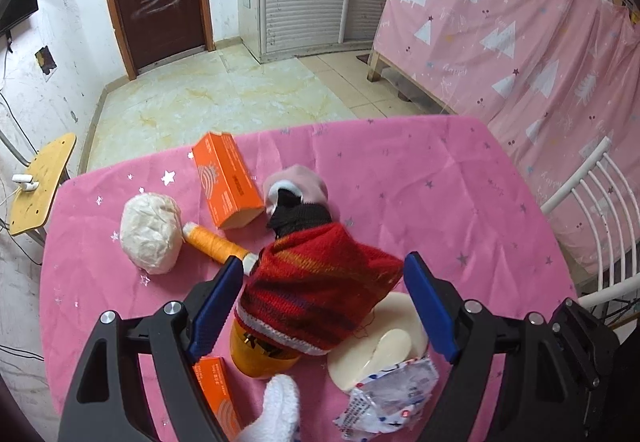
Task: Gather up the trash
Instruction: 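Grasp the red knitted hat with the left tool while the right tool grasps the white printed plastic bag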
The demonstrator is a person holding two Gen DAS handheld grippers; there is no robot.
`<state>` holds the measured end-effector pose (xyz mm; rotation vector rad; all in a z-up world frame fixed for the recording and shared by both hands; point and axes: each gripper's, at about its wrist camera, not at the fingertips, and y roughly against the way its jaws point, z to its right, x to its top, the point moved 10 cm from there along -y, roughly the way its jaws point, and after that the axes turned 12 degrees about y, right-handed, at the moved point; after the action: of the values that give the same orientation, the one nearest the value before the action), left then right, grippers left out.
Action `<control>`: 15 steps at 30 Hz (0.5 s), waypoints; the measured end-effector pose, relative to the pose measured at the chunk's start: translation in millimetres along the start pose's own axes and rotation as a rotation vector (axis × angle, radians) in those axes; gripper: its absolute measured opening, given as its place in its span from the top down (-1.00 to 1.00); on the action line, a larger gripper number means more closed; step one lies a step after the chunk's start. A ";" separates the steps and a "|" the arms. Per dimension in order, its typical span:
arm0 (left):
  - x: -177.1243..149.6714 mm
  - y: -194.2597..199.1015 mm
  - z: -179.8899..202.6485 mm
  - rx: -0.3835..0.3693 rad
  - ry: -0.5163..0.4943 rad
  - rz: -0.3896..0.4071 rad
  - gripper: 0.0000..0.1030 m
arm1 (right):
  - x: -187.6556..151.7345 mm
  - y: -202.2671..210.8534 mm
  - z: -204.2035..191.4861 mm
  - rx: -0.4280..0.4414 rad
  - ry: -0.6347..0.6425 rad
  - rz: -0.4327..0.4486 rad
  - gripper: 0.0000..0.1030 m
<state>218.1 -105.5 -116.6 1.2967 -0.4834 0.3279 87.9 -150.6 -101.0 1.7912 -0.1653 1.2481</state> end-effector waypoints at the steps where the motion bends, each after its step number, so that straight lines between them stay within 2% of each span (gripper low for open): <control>1: -1.5 -0.6 -1.1 0.007 -0.003 0.007 -0.05 | 1.1 -1.4 -1.5 0.003 0.000 -0.003 -0.74; 3: -5.7 -2.0 -0.7 -0.011 -0.003 -0.007 0.30 | 1.8 -5.6 -4.2 -0.001 0.006 -0.020 -0.74; 6: -8.5 5.6 1.3 -0.036 -0.015 0.014 0.67 | 3.5 -13.6 -8.3 -0.011 0.021 -0.046 -0.74; 12: -4.5 42.0 1.3 -0.101 -0.001 0.099 0.72 | 11.2 -30.0 -17.5 -0.044 0.065 -0.091 -0.73; 15: -2.2 61.7 -3.8 -0.127 0.012 0.135 0.72 | 9.9 -39.7 -19.1 -0.078 0.091 -0.130 -0.39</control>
<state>186.5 -86.5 -67.0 1.1409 -0.5741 0.4114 102.0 -110.3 -115.5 1.6486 -0.0444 1.2110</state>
